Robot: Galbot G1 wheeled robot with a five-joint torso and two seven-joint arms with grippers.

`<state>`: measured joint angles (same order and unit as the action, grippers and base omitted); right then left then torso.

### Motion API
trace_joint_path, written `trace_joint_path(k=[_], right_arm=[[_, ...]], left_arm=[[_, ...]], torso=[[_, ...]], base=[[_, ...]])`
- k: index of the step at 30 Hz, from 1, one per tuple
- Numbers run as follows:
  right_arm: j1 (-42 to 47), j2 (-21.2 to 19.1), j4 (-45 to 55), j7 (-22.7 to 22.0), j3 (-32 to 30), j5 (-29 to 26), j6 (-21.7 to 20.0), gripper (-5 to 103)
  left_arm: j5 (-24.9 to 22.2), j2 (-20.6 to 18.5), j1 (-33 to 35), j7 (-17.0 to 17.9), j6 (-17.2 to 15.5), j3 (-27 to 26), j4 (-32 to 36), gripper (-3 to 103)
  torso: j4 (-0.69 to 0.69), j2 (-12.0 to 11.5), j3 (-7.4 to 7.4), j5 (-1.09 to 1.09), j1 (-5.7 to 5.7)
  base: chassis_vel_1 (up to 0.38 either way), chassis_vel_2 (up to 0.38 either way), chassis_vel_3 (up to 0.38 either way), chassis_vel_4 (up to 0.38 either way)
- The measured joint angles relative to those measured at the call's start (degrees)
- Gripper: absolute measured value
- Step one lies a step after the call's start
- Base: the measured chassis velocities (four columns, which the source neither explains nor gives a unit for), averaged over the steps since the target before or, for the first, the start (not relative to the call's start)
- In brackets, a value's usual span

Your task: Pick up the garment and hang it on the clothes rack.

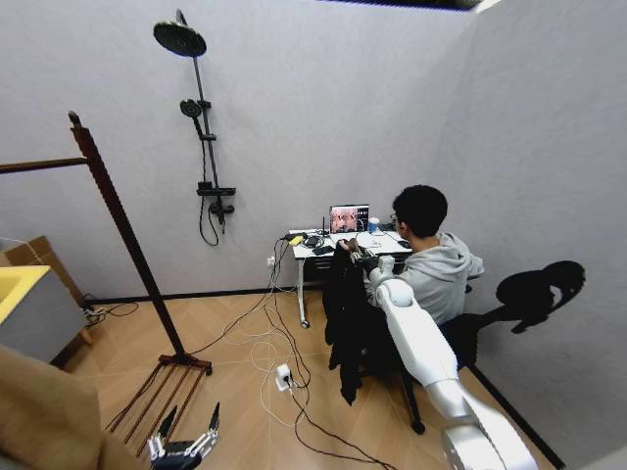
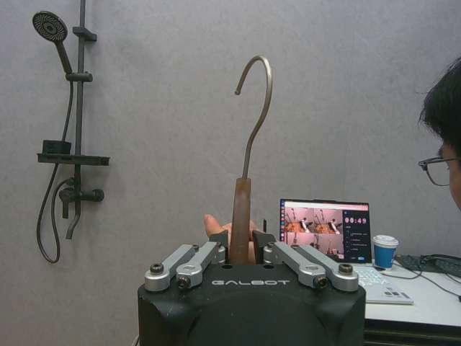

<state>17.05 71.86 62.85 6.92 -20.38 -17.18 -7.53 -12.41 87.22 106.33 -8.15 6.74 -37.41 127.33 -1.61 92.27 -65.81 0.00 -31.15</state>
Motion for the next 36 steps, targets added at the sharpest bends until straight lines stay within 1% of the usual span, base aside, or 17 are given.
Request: trace_joint_path(k=[1, 2, 4, 12, 14, 17, 18, 23, 26, 28, 33, 36], right_arm=[[0.6, -0.1, 0.6, 0.0, -0.1, 0.0, 0.0, 13], [1.0, -0.2, 1.0, 0.1, -0.1, 0.0, 0.0, 9], [1.1, -0.2, 1.2, 0.1, -0.1, 0.0, 0.0, 9], [4.3, -1.3, 8.0, 0.1, 0.0, -0.3, -1.3, 9], [5.4, -1.7, 11.9, 0.1, 0.7, -1.6, -2.3, 9], [6.6, -1.8, 15.0, 0.0, 1.5, -3.1, -3.1, 9], [7.7, -1.8, 17.7, -0.4, 1.8, -4.0, -4.2, 9], [9.0, -1.9, 21.0, -1.3, 2.3, -5.6, -5.8, 9], [10.1, -1.9, 24.1, -2.7, 2.8, -6.9, -7.3, 9], [10.6, -1.9, 25.0, -3.0, 2.9, -7.3, -7.8, 9], [11.6, -1.9, 26.9, -3.2, 3.4, -7.3, -8.8, 9], [12.1, -1.7, 27.3, -3.1, 3.9, -6.0, -9.3, 9]], left_arm=[[0.0, 0.0, 0.0, 0.0, 0.0, 0.0, 0.0, 100], [0.0, 0.0, 0.0, 0.0, 0.0, 0.0, 0.0, 100], [0.0, 0.0, 0.0, 0.0, 0.0, 0.0, 0.0, 100], [0.0, 0.0, 0.0, 0.0, 0.0, 0.0, 0.0, 100], [0.0, 0.0, 0.0, 0.0, 0.0, 0.0, 0.0, 100], [0.0, 0.0, 0.0, 0.0, 0.0, 0.0, 0.0, 100], [0.0, 0.0, 0.0, 0.0, 0.0, 0.0, 0.0, 100], [0.0, 0.0, 0.0, 0.0, 0.0, 0.0, 0.0, 100], [0.0, 0.0, 0.0, 0.0, 0.0, 0.0, 0.0, 100], [0.0, 0.0, 0.0, 0.0, 0.0, 0.0, 0.0, 100], [0.0, 0.0, 0.0, 0.0, 0.0, 0.0, 0.0, 100], [0.0, 0.0, 0.0, 0.0, 0.0, 0.0, 0.0, 100]], torso=[[-0.01, 0.0, 0.00, 0.00, 0.00], [-0.01, 0.0, 0.00, 0.00, 0.00], [-0.01, 0.0, 0.00, 0.00, 0.00], [-0.03, 0.0, -0.01, -0.01, -0.01], [-0.01, 0.0, 0.00, 0.01, 0.00], [0.00, 0.0, 0.00, 0.00, 0.00], [0.00, 0.0, 0.00, 0.01, 0.00], [0.00, 0.0, 0.00, 0.00, 0.00], [-0.01, 0.0, 0.00, 0.00, 0.00], [0.01, 0.0, 0.00, 0.00, 0.00], [0.00, 0.0, 0.00, 0.00, 0.00], [0.00, 0.0, 0.00, 0.00, 0.00]], base=[[0.000, 0.000, 0.000, 0.000], [0.000, 0.000, 0.000, 0.000], [0.000, 0.000, 0.000, 0.000], [0.000, 0.000, 0.000, 0.000], [0.000, 0.000, 0.000, 0.000], [0.000, 0.000, 0.000, 0.000], [0.000, 0.000, 0.000, 0.000], [0.042, 0.039, 0.032, 0.041], [0.060, 0.058, 0.064, 0.060], [0.069, 0.062, 0.063, 0.065], [0.084, 0.076, 0.092, 0.077], [0.099, 0.116, 0.096, 0.096]])
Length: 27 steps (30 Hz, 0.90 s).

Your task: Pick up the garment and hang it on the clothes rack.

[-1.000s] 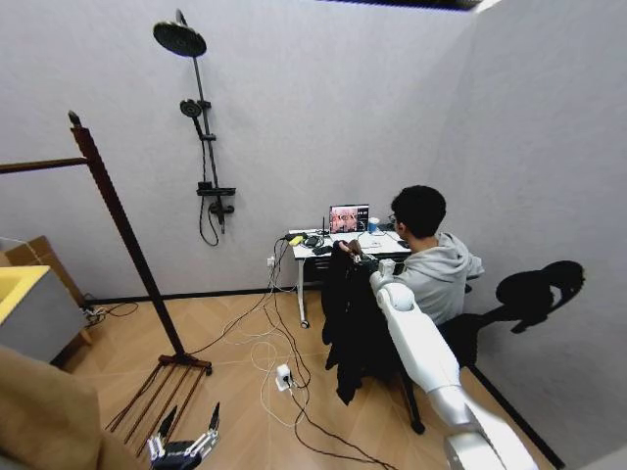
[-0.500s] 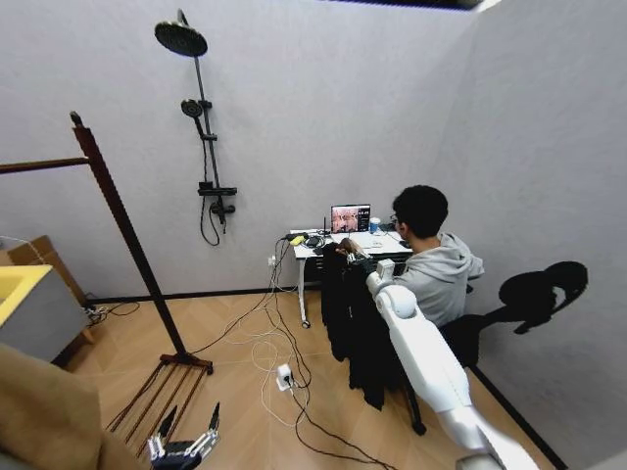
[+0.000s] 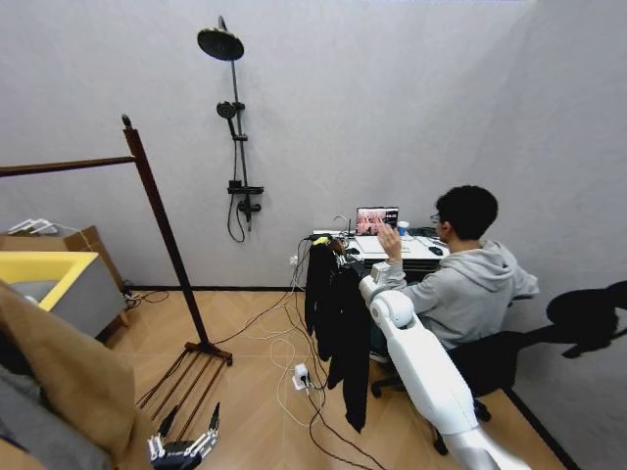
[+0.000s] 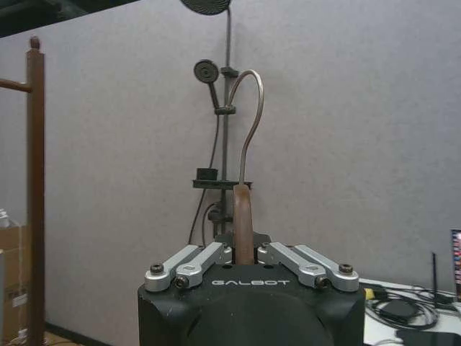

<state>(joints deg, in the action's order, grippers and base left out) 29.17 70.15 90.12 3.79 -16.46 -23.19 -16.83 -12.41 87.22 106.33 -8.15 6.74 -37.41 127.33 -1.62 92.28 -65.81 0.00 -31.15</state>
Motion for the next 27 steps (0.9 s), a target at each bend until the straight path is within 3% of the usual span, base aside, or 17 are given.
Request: trace_joint_path(k=[27], right_arm=[[0.1, -1.4, -0.7, 0.1, -2.9, 0.7, -0.6, 9]], left_arm=[[0.0, 0.0, 0.0, 0.0, 0.0, 0.0, 0.0, 100]], torso=[[0.00, 0.0, 0.00, 0.00, 0.00]], base=[[0.119, 0.119, 0.125, 0.122]])
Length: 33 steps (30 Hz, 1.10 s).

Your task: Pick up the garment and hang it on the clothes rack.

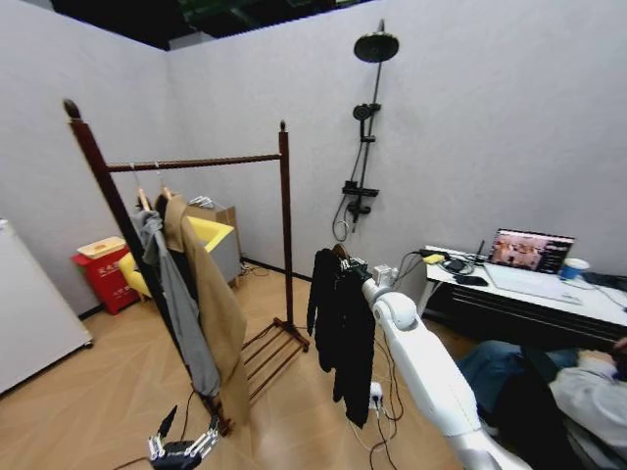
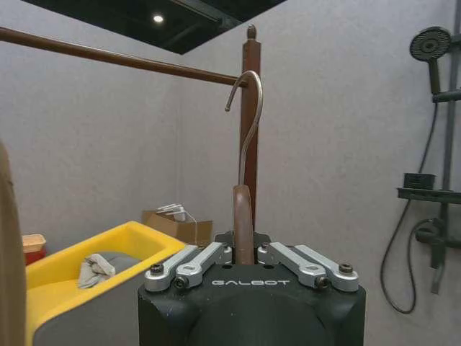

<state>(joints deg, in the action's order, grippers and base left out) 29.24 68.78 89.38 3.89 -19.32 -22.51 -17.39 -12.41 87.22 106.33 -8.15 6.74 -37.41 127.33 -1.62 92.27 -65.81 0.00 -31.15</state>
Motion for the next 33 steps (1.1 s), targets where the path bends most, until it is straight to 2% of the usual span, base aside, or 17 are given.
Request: trace_joint_path(k=[17, 33], right_arm=[[1.9, -2.0, 0.7, 1.5, -3.2, -0.7, 1.3, 9], [2.3, -1.1, 1.7, 3.0, -1.6, 1.3, 2.4, 9]], left_arm=[[0.0, 0.0, 0.0, 0.0, 0.0, 0.0, 0.0, 100], [0.0, 0.0, 0.0, 0.0, 0.0, 0.0, 0.0, 100]], torso=[[0.02, 0.0, 0.00, 0.00, 0.01], [0.00, 0.0, -0.01, 0.00, -0.02]], base=[[0.099, 0.123, 0.123, 0.106], [-0.105, 0.105, 0.115, -0.112]])
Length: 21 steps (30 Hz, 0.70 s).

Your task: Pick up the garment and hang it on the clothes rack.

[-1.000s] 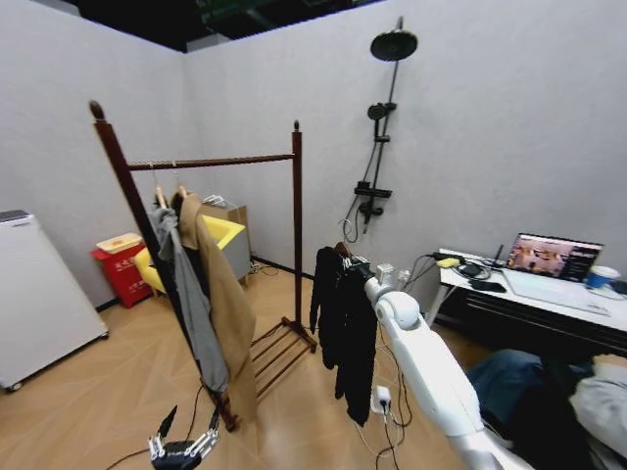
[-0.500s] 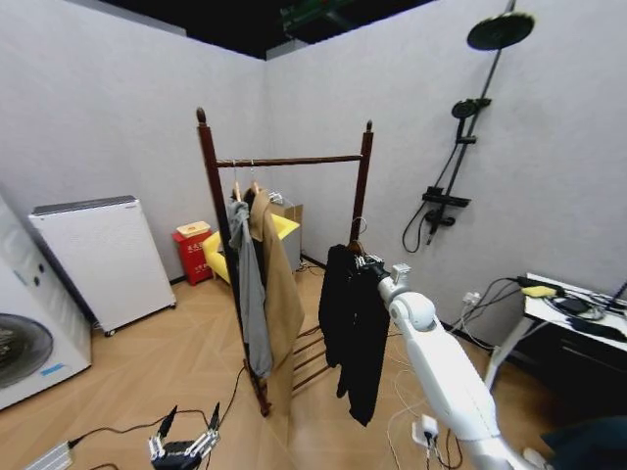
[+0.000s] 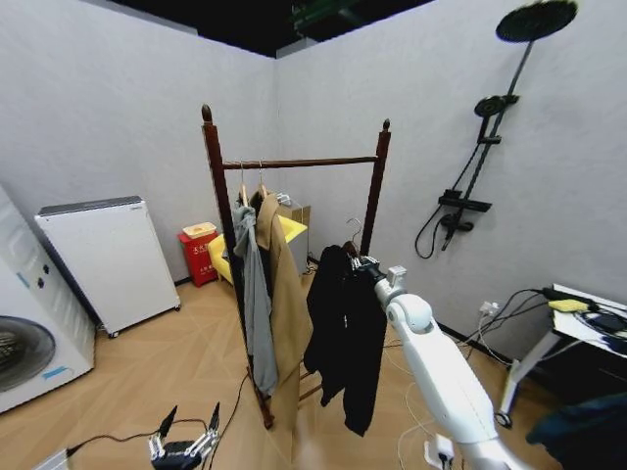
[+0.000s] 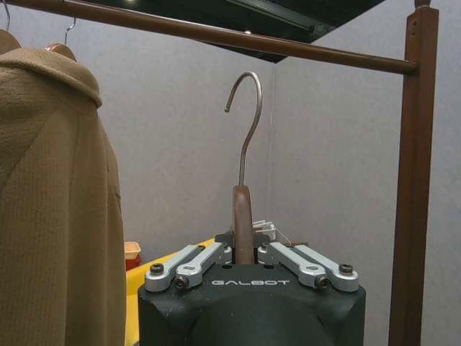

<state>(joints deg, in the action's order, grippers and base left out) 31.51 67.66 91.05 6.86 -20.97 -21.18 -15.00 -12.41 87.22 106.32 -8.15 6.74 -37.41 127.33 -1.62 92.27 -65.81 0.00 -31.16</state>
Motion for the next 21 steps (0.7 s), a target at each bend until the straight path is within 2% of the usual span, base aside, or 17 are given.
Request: trace_joint_path(k=[16, 21], right_arm=[[-0.2, 0.5, 0.0, 0.2, 0.5, 0.2, -0.1, 9], [-0.1, -0.1, 3.2, 0.0, -0.7, 0.2, -1.2, 9]], left_arm=[[0.0, 0.0, 0.0, 0.0, 0.0, 0.0, 0.0, 100], [0.0, 0.0, 0.0, 0.0, 0.0, 0.0, 0.0, 100]], torso=[[0.00, 0.0, 0.00, 0.00, 0.01], [0.02, 0.0, -0.01, 0.00, -0.03]], base=[[-0.093, 0.119, 0.126, -0.095], [-0.037, 0.169, 0.145, -0.028]])
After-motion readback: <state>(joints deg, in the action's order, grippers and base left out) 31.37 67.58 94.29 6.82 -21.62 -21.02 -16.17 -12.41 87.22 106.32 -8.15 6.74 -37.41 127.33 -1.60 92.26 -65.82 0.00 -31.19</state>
